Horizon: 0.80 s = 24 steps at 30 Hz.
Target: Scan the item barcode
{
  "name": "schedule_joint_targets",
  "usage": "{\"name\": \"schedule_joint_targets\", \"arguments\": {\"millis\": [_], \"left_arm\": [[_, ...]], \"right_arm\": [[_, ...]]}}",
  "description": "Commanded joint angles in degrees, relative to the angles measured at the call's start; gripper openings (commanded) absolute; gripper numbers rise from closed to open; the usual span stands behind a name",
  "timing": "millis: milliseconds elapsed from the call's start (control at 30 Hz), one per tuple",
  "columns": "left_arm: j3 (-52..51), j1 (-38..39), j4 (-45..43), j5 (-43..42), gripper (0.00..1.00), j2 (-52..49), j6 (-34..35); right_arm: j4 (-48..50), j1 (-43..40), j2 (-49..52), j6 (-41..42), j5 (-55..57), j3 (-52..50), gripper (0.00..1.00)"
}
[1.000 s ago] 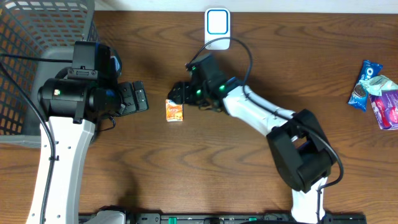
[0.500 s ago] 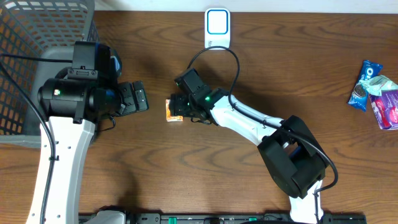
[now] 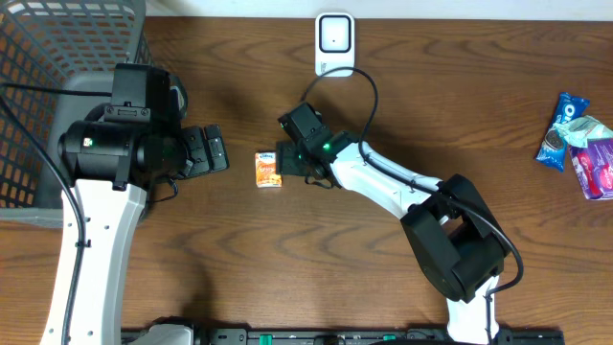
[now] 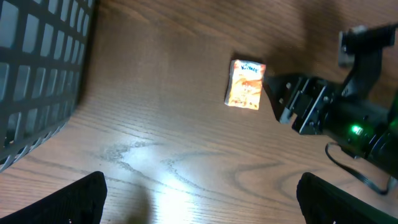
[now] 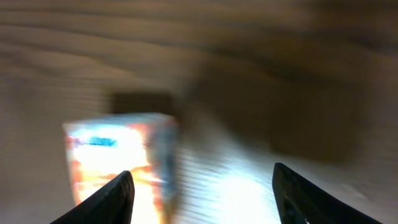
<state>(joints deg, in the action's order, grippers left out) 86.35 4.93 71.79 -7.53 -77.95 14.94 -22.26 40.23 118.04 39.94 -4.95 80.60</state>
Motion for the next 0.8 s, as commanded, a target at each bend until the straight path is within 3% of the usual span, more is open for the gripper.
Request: {"name": "schedule_joint_targets", "arguments": {"millis": [0, 267, 467, 767], "left_arm": [[1.1, -0.2, 0.2, 0.3, 0.98, 0.1, -0.7], [1.1, -0.2, 0.2, 0.3, 0.98, 0.1, -0.7], [1.1, -0.2, 0.2, 0.3, 0.98, 0.1, -0.7], [1.1, -0.2, 0.2, 0.3, 0.98, 0.1, -0.7]], "right_arm": [[3.0, 1.1, 0.3, -6.8, -7.7, 0.4, 0.68], [3.6, 3.7, 0.4, -6.8, -2.6, 0.3, 0.72], [3.1, 5.9, 0.5, -6.8, 0.2, 0.3, 0.63], [1.2, 7.3, 2.5, -6.8, 6.3, 0.3, 0.63]]}}
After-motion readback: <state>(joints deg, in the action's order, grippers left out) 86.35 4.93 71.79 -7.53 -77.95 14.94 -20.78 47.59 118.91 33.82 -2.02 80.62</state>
